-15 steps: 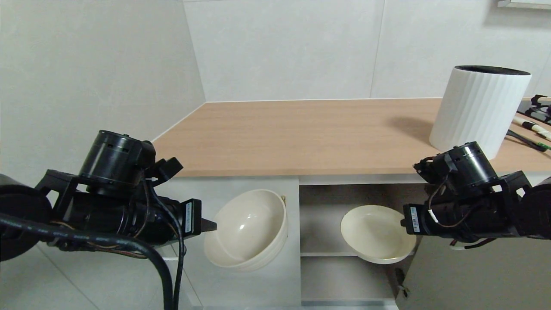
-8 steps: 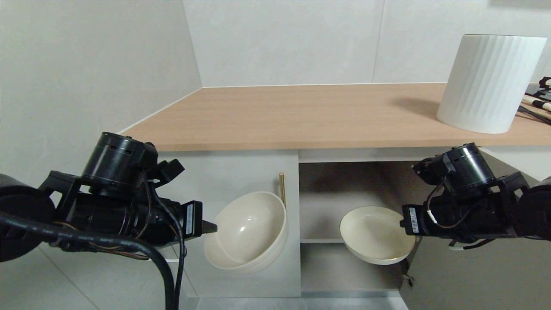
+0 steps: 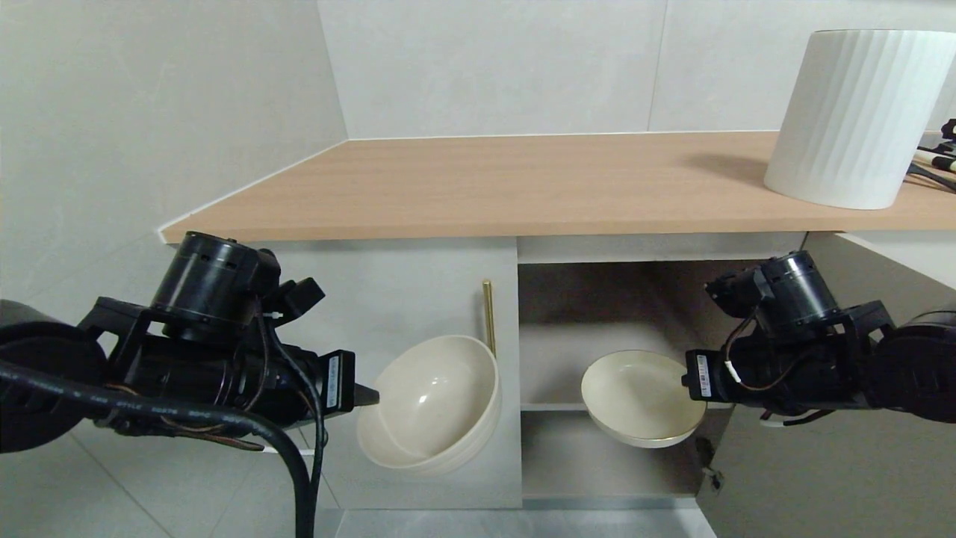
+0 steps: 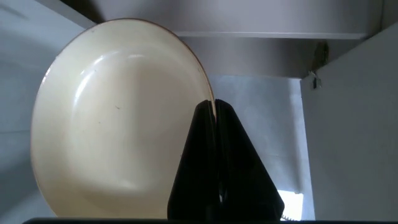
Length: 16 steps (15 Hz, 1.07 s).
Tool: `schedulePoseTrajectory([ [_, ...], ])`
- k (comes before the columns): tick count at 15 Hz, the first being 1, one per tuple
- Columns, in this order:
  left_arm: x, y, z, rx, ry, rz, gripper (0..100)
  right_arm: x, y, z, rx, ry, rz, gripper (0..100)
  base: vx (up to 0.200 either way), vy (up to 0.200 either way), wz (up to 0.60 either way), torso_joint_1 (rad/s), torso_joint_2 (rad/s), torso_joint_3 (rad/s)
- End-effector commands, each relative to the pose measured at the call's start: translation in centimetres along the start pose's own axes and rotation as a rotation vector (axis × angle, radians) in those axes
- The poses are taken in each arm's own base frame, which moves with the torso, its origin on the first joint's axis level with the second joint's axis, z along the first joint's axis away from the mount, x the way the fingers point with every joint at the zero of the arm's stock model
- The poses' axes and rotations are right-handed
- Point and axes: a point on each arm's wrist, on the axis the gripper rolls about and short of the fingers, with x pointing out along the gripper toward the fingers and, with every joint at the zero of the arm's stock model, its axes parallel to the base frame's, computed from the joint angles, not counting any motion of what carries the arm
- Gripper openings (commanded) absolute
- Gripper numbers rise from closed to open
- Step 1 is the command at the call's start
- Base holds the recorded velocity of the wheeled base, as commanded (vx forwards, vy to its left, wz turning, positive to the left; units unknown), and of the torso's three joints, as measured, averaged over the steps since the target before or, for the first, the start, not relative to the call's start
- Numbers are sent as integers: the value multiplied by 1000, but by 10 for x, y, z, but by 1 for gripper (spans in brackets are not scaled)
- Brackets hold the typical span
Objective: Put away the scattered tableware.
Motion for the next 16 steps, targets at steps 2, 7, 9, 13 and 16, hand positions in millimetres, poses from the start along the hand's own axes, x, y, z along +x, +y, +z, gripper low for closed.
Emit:
schedulePoseTrajectory([
  [2, 4, -1, -1, 11, 14, 2, 0, 24, -3, -4, 9, 38, -23, 0, 0, 0, 0, 0, 0, 0],
  [7, 7, -2, -5, 20, 33, 3, 0, 104, -17, -20, 71, 13, -76, 0, 0, 0, 0, 0, 0, 0],
  [9, 9, -5, -8, 30, 47, -2, 0, 136, -19, -30, 146, -37, -103, 0, 0, 0, 0, 0, 0, 0],
  [13, 17, -5, -11, 33, 73, 6, 0, 173, -31, -34, 181, -104, -159, 0, 0, 0, 0, 0, 0, 0],
  [16, 25, -4, -12, 31, 96, 16, 0, 186, -38, -28, 201, -128, -181, 0, 0, 0, 0, 0, 0, 0],
])
